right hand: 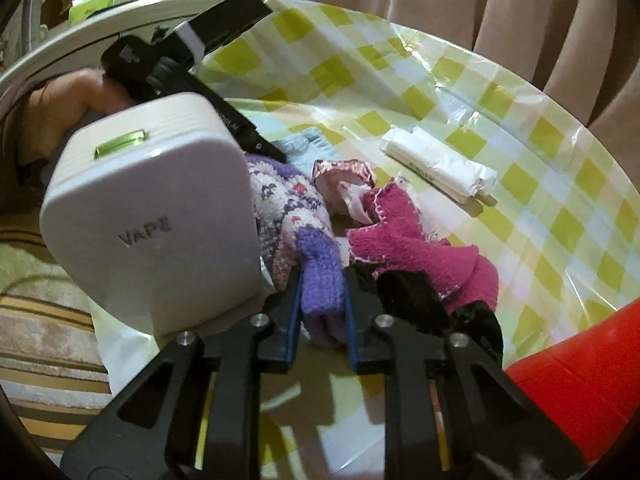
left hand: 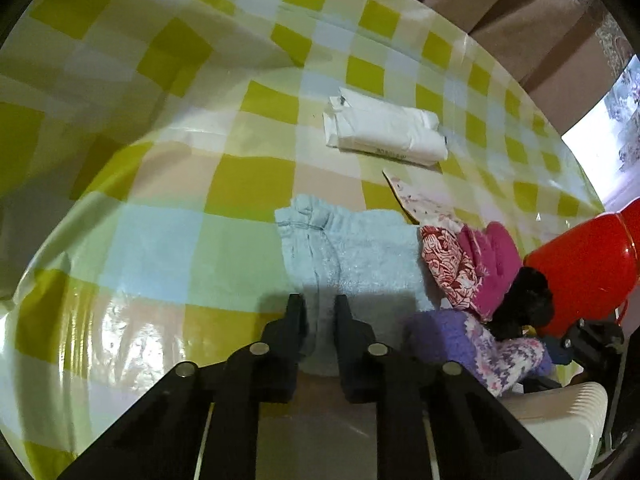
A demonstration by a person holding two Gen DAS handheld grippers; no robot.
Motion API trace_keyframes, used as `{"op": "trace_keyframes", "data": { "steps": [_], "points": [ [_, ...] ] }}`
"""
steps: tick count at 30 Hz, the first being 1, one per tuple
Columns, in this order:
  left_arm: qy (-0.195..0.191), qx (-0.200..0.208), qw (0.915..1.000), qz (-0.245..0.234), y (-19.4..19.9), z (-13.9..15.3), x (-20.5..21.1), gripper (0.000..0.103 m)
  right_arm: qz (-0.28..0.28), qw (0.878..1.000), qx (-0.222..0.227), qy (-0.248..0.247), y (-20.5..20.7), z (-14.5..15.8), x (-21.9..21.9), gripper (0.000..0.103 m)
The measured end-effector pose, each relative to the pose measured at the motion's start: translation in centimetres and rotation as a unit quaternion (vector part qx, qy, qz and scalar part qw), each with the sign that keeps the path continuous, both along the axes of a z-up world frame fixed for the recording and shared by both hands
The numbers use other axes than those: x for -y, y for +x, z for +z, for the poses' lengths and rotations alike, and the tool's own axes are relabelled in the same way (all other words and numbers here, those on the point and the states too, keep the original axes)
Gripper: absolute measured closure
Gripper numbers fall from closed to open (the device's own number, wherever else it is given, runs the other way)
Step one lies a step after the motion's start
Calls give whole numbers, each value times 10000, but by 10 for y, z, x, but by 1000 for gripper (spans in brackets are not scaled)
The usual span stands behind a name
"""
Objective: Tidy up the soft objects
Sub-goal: 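Grasp the light blue towel with the left gripper while the right gripper grasps the purple knit sock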
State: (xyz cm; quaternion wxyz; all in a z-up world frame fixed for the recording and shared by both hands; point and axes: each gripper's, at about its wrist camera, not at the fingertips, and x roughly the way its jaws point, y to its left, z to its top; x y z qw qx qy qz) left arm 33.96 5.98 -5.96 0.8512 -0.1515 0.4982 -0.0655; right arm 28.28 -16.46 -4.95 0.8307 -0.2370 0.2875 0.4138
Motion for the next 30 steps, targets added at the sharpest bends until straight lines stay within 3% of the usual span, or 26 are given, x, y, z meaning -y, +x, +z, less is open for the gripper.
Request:
{"op": "trace_keyframes", "data": {
  "steps": [13, 30],
  "points": [
    [-449, 601, 9945, 736, -28, 25, -27, 90, -622, 9948, -233, 778, 3, 43, 23, 83],
    [-849, 1047, 9843, 1143, -65, 39, -43, 90, -1546, 9705, -714, 1708, 0, 86, 77, 85]
  ]
}}
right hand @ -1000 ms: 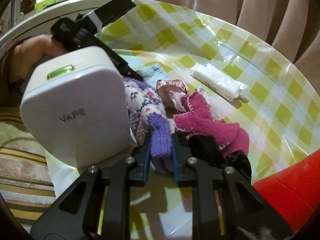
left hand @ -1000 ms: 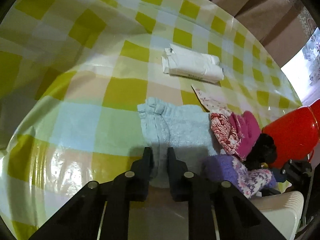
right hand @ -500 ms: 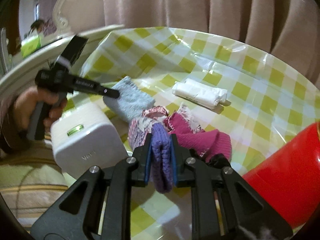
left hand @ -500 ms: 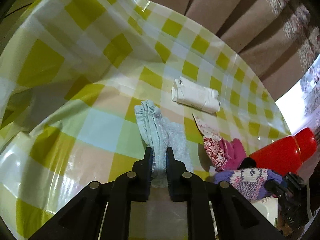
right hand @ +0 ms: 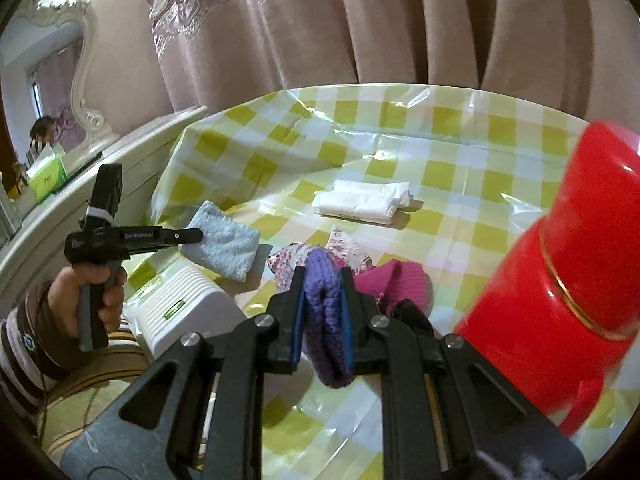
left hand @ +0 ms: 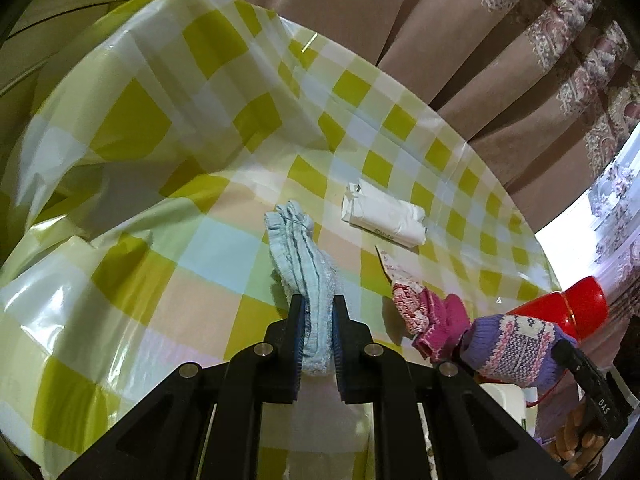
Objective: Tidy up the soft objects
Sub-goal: 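Grasp the light blue towel with the left gripper while the right gripper grasps the purple knit sock, then carry the towel and purple sock over the box and open both grippers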
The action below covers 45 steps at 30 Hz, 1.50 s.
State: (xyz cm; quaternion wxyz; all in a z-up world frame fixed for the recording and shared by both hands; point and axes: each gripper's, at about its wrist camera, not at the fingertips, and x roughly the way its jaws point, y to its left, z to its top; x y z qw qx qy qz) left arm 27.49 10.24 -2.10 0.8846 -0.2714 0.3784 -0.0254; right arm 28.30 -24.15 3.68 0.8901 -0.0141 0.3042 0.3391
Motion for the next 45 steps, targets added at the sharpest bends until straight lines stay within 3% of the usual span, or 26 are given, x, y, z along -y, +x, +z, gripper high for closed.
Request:
{"op": "trace_keyframes", "data": {
  "steps": [15, 26, 37, 45],
  "points": [
    [-231, 438, 9981, 361, -45, 15, -9, 90, -580, 9977, 53, 354, -37, 20, 45, 85],
    [-410, 852, 9940, 549, -108, 38, -8, 90, -1208, 9924, -164, 178, -84, 14, 81, 84],
    [-565, 1225, 9907, 180, -166, 76, 20, 90, -1905, 9810, -211, -306, -141, 13, 110, 84],
    [-615, 1426, 9874, -313, -185, 103, 62, 90, -2439, 9678, -169, -607, -175, 14, 133, 85]
  ]
}}
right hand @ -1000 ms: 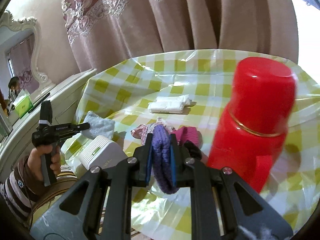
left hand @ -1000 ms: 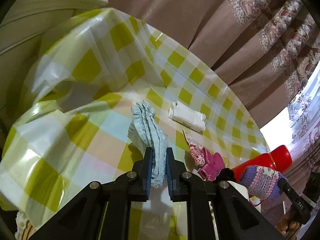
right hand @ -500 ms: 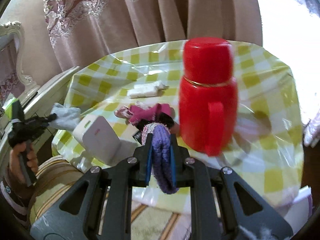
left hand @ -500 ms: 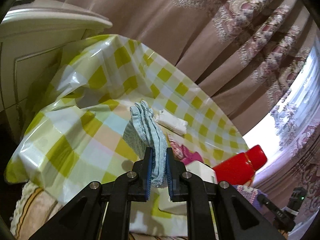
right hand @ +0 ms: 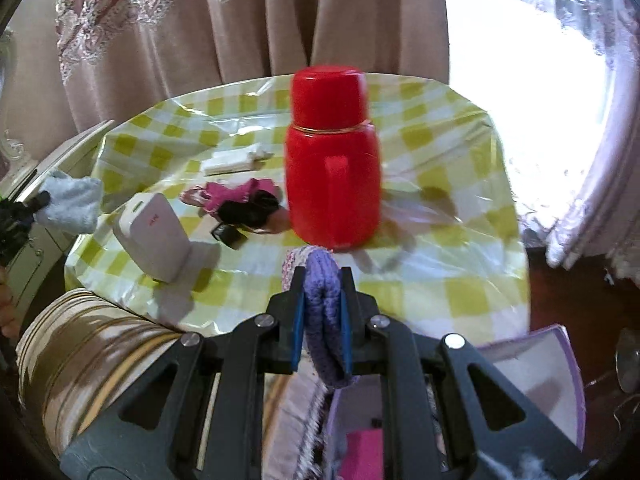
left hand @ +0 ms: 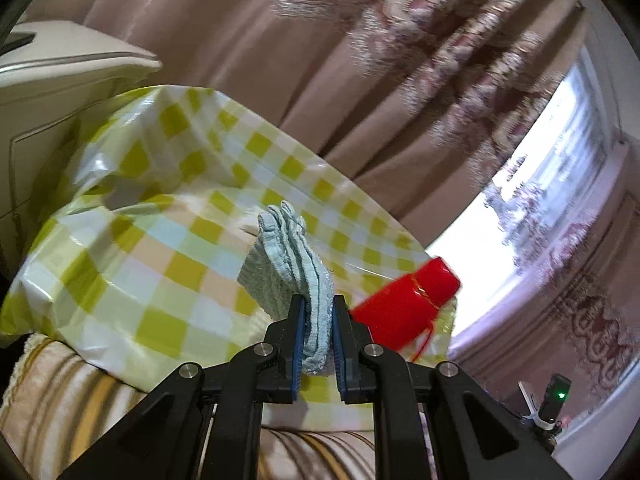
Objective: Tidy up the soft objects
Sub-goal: 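Carry the towel and purple sock over the box and open both grippers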
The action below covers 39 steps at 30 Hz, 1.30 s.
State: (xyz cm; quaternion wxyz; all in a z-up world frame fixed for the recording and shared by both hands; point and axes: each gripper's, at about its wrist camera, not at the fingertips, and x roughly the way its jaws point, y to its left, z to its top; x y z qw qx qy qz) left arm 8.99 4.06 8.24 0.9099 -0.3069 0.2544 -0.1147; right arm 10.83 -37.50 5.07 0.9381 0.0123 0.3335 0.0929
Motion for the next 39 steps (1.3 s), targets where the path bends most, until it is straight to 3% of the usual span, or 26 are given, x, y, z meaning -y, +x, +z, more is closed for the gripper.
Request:
{"op": "trace_keyframes", "data": {
  "steps": [7, 13, 26, 35, 37, 39],
  "points": [
    [-105, -46, 9977, -674, -4, 7, 52, 90, -478, 9986, 32, -201, -26, -3, 31, 85],
    [-155, -330, 9881, -1492, -6, -3, 121, 90, -910, 9956, -33, -224, -51, -17, 69, 85],
    [88, -1129, 9424, -3147, -27, -44, 270, 90, -1730, 9839, -424, -170, -89, -56, 142, 84],
    [249, -1394, 9126, -3836, -40, -61, 321, 89, -1981, 9785, -554, -133, -97, -71, 164, 84],
    [239, -1460, 9064, -3956, -39, -65, 327, 85, -2049, 9769, -589, -134, -98, -74, 168, 84],
    [232, -1521, 9013, -4050, -39, -68, 331, 71, -2124, 9749, -647, -152, -100, -77, 172, 82]
  ]
}}
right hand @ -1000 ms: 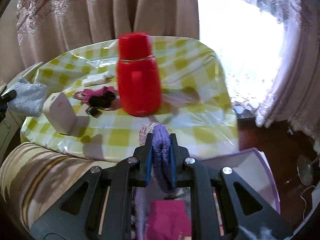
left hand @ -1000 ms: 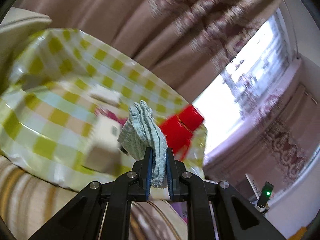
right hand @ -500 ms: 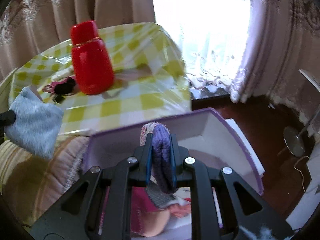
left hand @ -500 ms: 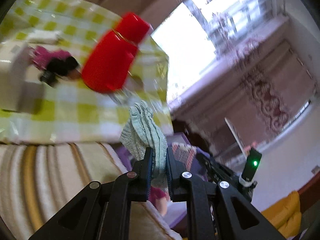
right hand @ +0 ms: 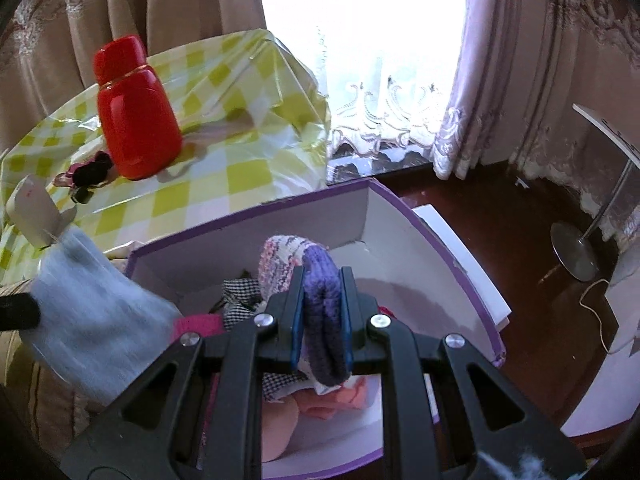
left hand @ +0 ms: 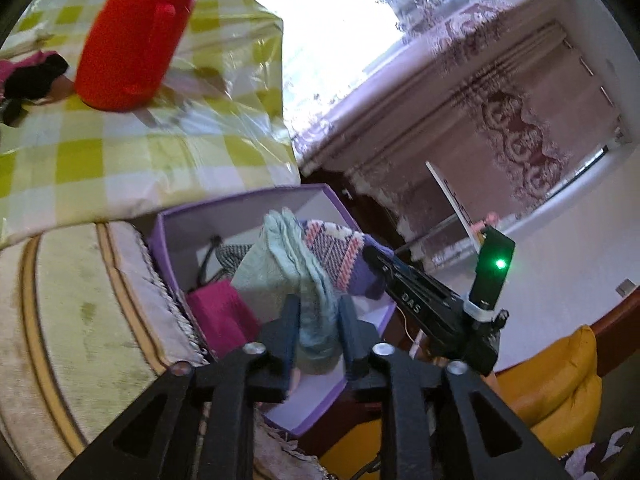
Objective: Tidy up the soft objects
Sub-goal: 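Carry the towel and purple sock over the box and open both grippers, then move both open grippers to the black sock and pink glove on the table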
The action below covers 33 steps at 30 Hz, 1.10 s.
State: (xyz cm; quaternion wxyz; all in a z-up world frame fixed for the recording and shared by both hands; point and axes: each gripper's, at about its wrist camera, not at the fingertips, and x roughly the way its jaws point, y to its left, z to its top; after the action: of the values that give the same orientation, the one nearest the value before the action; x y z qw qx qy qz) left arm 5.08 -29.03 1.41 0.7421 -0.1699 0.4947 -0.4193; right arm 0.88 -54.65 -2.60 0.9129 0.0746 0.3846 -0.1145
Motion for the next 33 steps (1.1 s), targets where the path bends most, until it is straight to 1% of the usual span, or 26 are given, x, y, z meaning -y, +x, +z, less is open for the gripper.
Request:
{"op": "trace_keyframes", "data": {
  "steps": [1, 2, 3, 4, 5, 9, 15, 21, 25, 28, 31, 33],
  "points": [
    [13, -9, 10000, -17, -1, -1, 1, 65, -61, 10000, -47, -1, 0, -2, 2, 74],
    [30, -4, 10000, -21, -1, -1, 1, 52, -103, 9999, -85, 0, 1, -4, 4, 55],
    [48, 17, 10000, -5, -2, -1, 0, 46, -162, 9998, -144, 15, 1, -6, 6, 45],
    [57, 30, 10000, 4, -1, -1, 2, 46, -196, 9997, -159, 53, 0, -7, 7, 32],
    [69, 29, 10000, -1, -1, -1, 2, 46, -213, 9997, -127, 74, 0, -7, 9, 29],
    [178, 138, 9997, 114, -2, 1, -4, 46, -223, 9996, -135, 69, 0, -8, 7, 29],
    [246, 196, 9977, 595, 8, 4, -33, 46, -102, 9999, -52, 125, 4, -1, -1, 28],
    [300, 211, 9929, 1134, 24, 4, -66, 46, 248, 9996, 34, 152, 13, 7, -25, 27],
    [493, 352, 9868, 1504, 34, 6, -88, 46, 564, 9982, 75, 210, 24, 11, -46, 27],
    [791, 521, 9794, 1785, 42, 8, -100, 46, 840, 9960, 131, 267, 34, 15, -62, 27],
    [1074, 706, 9719, 1970, 49, 8, -110, 46, 1073, 9933, 127, 406, 47, 17, -75, 27],
    [1134, 771, 9699, 2012, 52, 9, -114, 46, 1250, 9911, 116, 450, 58, 19, -87, 27]
  ]
}}
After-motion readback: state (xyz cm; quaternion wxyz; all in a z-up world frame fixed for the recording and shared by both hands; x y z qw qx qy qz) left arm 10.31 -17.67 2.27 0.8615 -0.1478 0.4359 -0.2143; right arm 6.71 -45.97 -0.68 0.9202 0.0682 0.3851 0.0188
